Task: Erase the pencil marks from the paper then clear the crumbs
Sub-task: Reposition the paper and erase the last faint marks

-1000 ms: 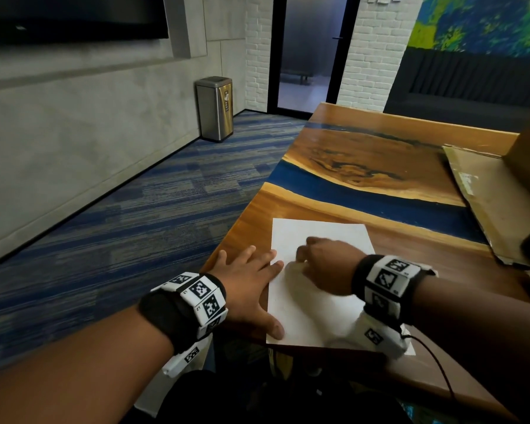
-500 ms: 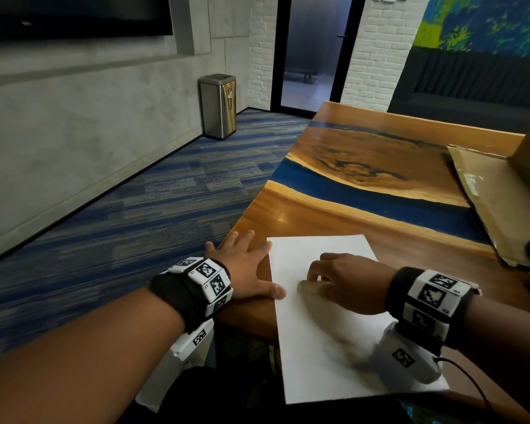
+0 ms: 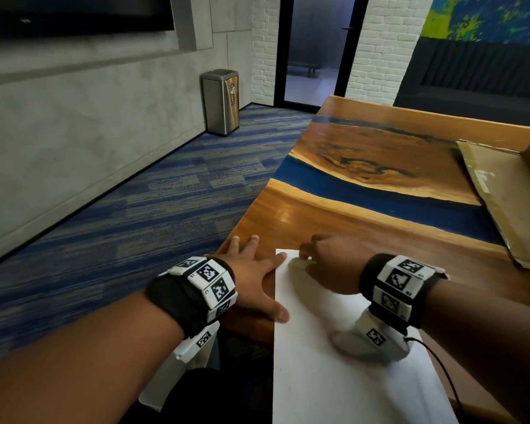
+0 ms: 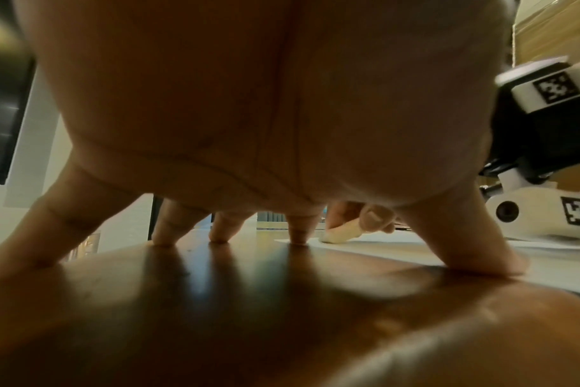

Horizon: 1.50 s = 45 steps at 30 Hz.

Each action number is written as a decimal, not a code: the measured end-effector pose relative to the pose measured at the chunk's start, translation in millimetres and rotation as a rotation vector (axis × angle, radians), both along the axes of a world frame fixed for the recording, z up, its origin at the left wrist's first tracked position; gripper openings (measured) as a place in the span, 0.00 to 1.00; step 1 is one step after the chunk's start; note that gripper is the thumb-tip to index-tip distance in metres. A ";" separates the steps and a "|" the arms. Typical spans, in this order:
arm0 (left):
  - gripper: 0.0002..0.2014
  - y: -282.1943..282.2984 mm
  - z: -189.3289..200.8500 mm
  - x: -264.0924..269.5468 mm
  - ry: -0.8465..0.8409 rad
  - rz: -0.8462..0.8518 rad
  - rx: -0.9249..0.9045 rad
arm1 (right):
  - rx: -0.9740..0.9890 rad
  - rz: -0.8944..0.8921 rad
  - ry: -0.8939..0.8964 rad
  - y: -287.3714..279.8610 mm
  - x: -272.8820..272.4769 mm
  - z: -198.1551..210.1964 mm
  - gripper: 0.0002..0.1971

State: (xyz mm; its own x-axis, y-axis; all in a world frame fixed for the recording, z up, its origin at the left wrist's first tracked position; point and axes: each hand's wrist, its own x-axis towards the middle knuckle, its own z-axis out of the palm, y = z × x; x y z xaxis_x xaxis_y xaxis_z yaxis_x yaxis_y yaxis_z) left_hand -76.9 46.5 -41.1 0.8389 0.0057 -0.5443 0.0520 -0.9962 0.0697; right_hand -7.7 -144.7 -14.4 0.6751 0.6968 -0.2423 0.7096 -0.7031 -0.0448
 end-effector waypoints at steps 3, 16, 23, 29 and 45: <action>0.64 -1.3 3.3 3.8 0.030 0.001 -0.003 | -0.015 0.225 0.090 1.9 -23.3 2.7 0.14; 0.64 -3.8 2.3 5.6 0.017 -0.035 0.054 | -0.046 0.180 0.048 -13.1 -11.7 3.9 0.15; 0.65 -5.9 3.9 7.6 0.033 -0.034 0.068 | -0.065 0.301 0.124 -20.3 -39.8 6.5 0.13; 0.65 -6.6 6.2 7.5 0.045 -0.034 0.074 | -0.056 0.156 0.024 -31.8 -23.8 6.3 0.15; 0.64 -9.6 13.3 8.1 0.005 -0.043 0.121 | -0.061 0.091 -0.015 -54.2 -31.3 -0.4 0.16</action>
State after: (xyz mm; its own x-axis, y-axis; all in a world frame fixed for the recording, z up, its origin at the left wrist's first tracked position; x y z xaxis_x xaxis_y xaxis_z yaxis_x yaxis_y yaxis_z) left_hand -68.8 36.9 -27.7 0.8371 0.0354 -0.5459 0.0088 -0.9986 -0.0513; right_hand -38.9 -198.9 -14.8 0.6132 0.7399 -0.2766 0.7713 -0.6365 0.0074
